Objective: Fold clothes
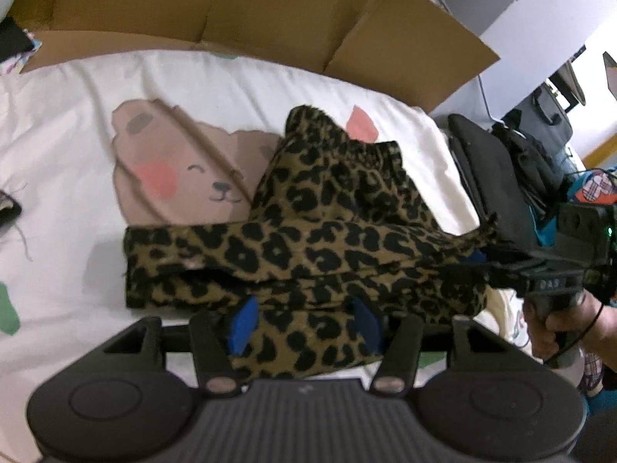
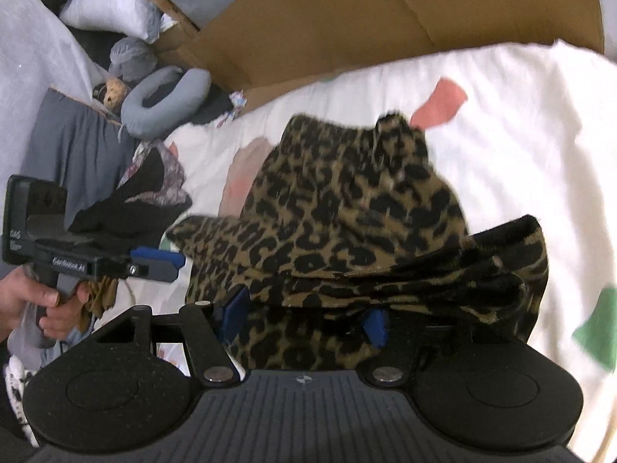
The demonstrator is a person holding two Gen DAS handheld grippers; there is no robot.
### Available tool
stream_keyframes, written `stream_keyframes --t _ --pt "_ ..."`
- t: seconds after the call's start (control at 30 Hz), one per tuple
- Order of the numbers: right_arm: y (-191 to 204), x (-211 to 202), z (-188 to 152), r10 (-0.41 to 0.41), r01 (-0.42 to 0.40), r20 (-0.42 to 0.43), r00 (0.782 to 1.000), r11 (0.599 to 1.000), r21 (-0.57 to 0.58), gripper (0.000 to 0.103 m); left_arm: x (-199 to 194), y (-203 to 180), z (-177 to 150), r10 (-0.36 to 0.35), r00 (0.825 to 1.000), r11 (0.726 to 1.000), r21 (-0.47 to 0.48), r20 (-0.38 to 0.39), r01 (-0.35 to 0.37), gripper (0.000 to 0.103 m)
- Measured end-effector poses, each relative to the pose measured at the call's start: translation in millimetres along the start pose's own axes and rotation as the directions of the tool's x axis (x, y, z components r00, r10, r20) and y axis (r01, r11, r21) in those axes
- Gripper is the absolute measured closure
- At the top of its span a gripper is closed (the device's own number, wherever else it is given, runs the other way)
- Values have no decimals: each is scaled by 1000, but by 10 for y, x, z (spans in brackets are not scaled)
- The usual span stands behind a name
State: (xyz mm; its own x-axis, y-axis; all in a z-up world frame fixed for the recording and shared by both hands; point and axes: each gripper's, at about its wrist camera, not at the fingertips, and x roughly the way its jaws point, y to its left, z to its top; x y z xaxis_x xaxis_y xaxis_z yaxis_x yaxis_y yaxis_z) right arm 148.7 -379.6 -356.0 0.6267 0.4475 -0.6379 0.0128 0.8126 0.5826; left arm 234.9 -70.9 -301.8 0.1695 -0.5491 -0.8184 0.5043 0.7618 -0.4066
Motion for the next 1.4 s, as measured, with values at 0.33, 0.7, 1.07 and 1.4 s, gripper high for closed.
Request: stream_keyframes --t 0.33,0.7,1.07,1.4 --pt "-91 -53 325 -38 41 72 997 998 -41 38 169 -243 97 -30 1000 998 62 -6 30 47" --pt "-116 -227 428 -77 83 91 993 994 -72 38 414 -271 360 48 998 989 135 50 -55 51" --pt "-349 -558 257 -194 198 116 974 980 -27 38 13 0 525 168 965 976 106 202 -192 52" --pt "-523 -626 132 -243 242 78 967 970 22 47 -111 373 450 260 943 961 43 206 -274 50"
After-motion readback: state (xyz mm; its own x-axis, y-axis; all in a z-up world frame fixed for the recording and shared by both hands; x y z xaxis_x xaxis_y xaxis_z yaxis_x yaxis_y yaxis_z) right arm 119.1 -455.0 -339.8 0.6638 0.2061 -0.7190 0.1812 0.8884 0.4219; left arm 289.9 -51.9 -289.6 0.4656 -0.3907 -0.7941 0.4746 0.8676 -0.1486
